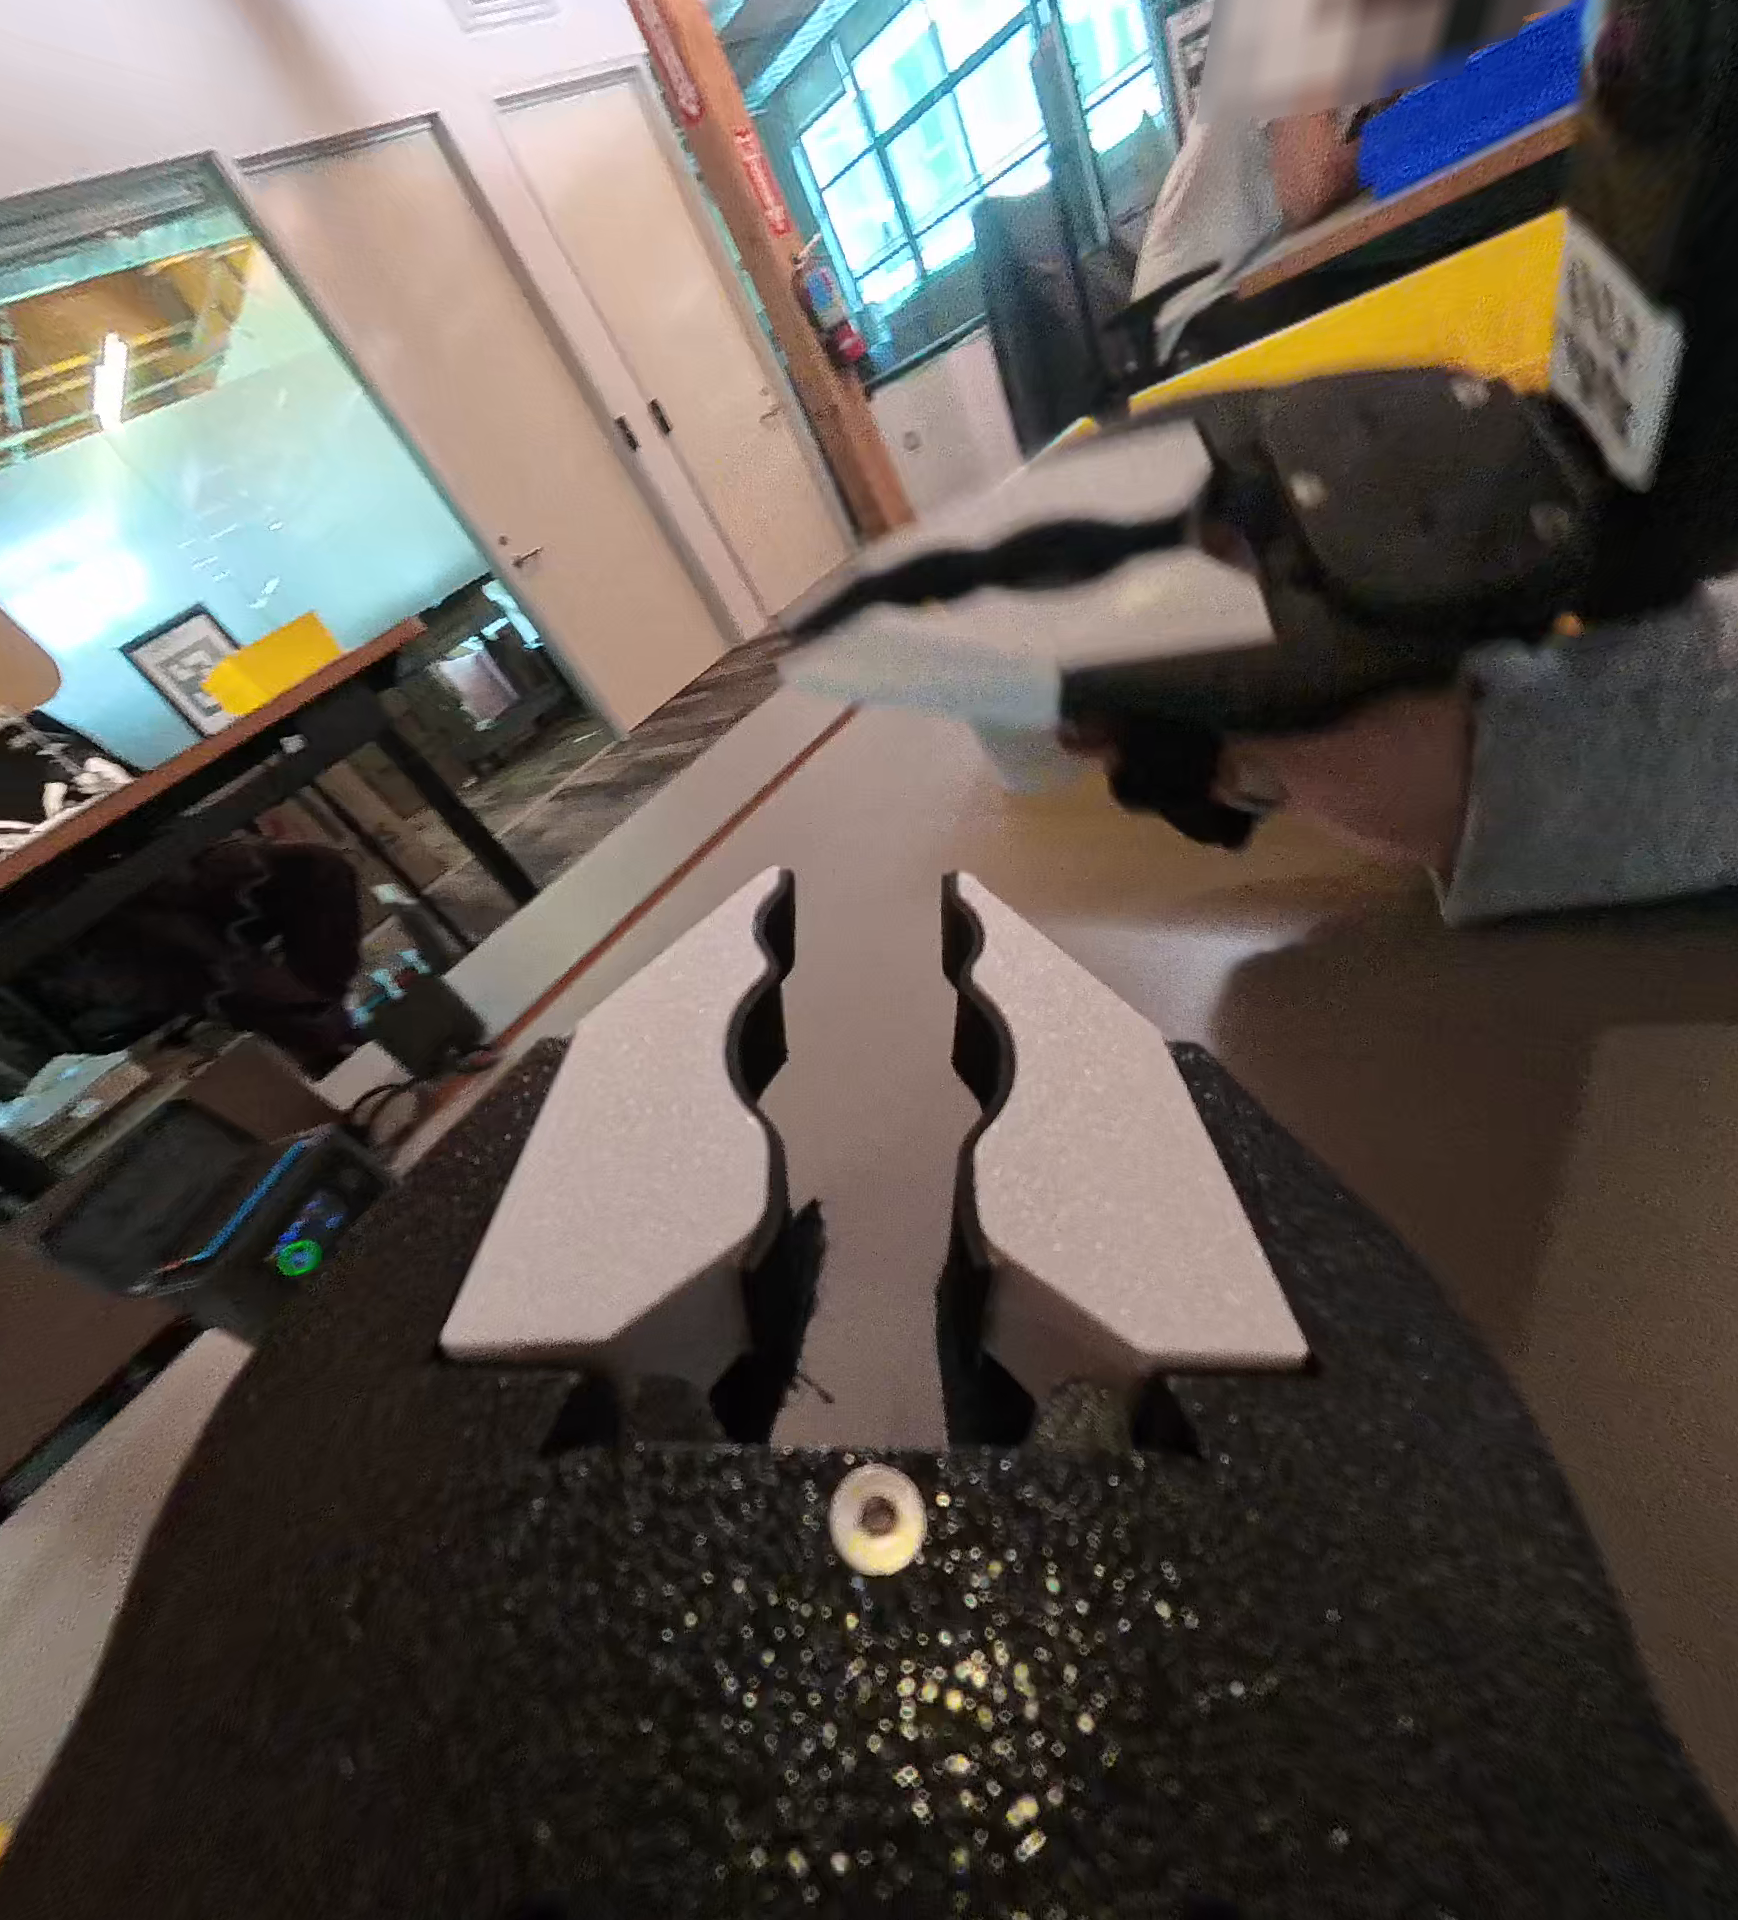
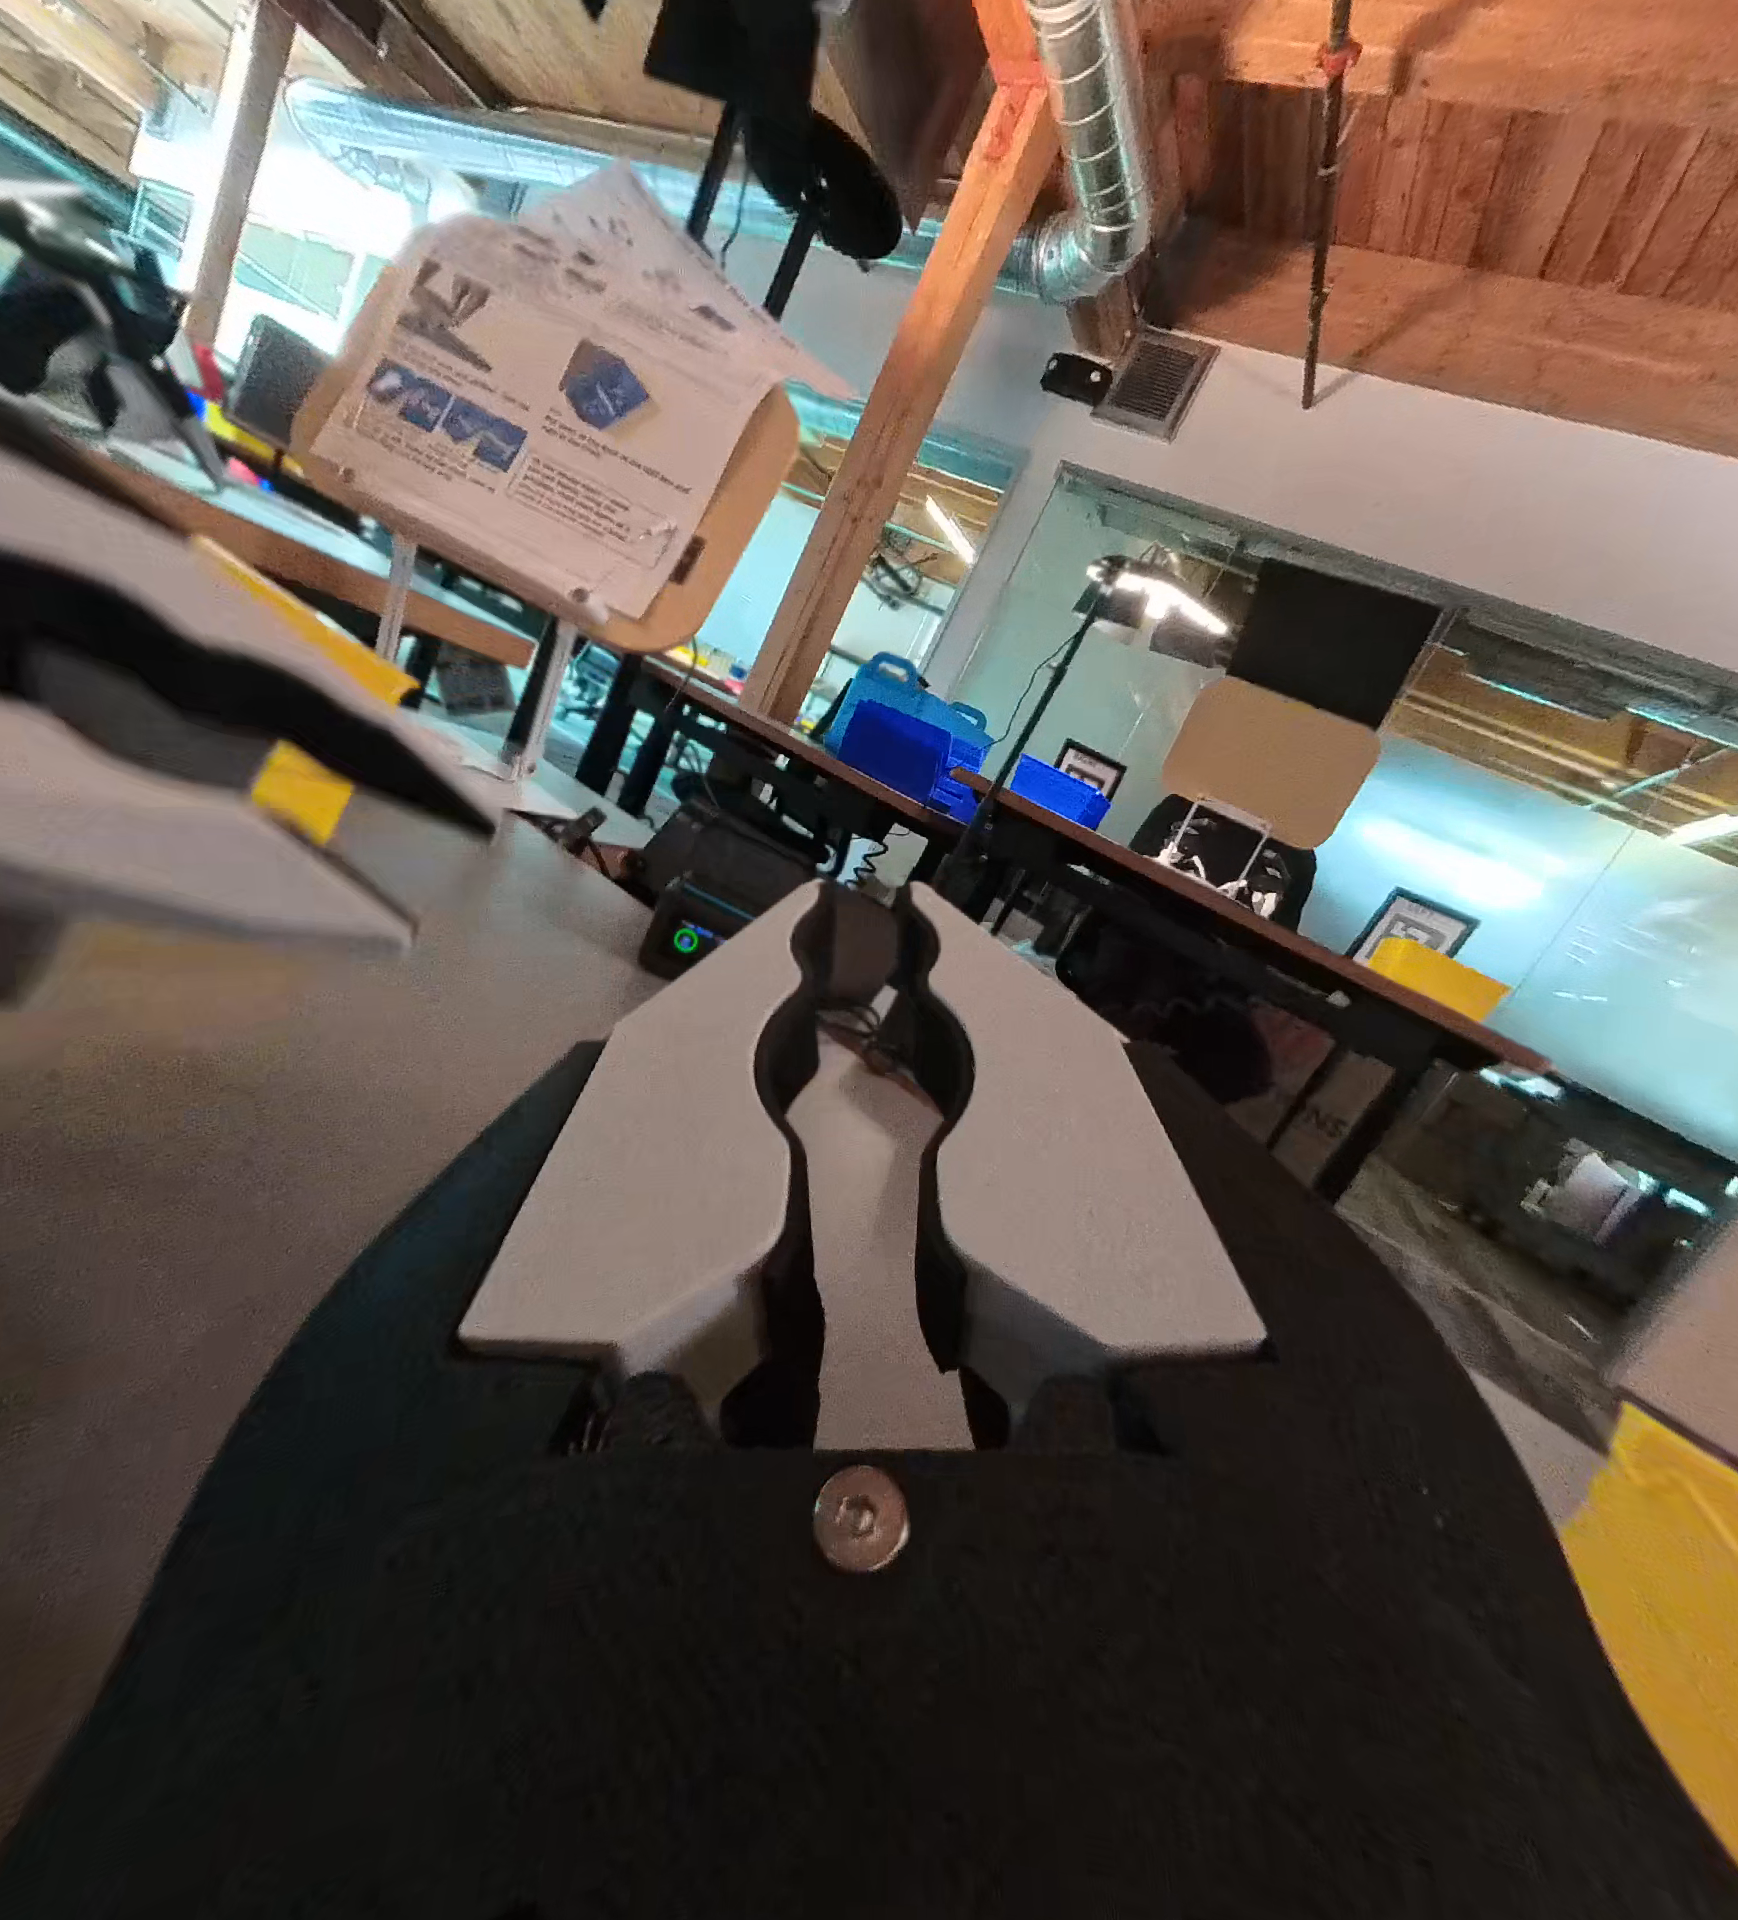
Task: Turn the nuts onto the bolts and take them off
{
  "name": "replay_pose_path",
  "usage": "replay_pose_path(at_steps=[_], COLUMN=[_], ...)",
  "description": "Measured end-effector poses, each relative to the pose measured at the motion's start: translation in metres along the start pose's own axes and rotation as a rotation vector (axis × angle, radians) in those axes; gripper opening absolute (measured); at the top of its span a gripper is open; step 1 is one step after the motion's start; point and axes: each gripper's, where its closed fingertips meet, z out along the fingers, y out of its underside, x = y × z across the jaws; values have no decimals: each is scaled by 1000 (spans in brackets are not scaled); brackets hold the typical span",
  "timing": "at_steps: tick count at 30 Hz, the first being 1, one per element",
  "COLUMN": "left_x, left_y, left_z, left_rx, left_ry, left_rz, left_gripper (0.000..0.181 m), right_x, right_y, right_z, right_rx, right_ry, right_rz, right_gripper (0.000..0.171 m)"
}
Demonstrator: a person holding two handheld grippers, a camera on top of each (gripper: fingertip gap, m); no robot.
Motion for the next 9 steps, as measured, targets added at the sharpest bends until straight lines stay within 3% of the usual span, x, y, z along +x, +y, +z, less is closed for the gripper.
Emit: replay_pose_path(at_steps=[3, 6, 9], left_x=[-41, -105, -162], left_y=[-31, -67, -60], left_z=[-28, -87, -143], left_rx=[-14, 5, -136], left_ry=[-169, -410, -507], left_rz=[0, -104, -235], left_gripper=[26, 26, 28], right_x=[-5, 3, 1], right_y=[10, 23, 26], right_z=[-3, 0, 0], right_rx=[-10, -66, -68], right_ry=[-23, -12, -32], right_rz=[-70, 20, 44], right_gripper=[7, 7, 7])
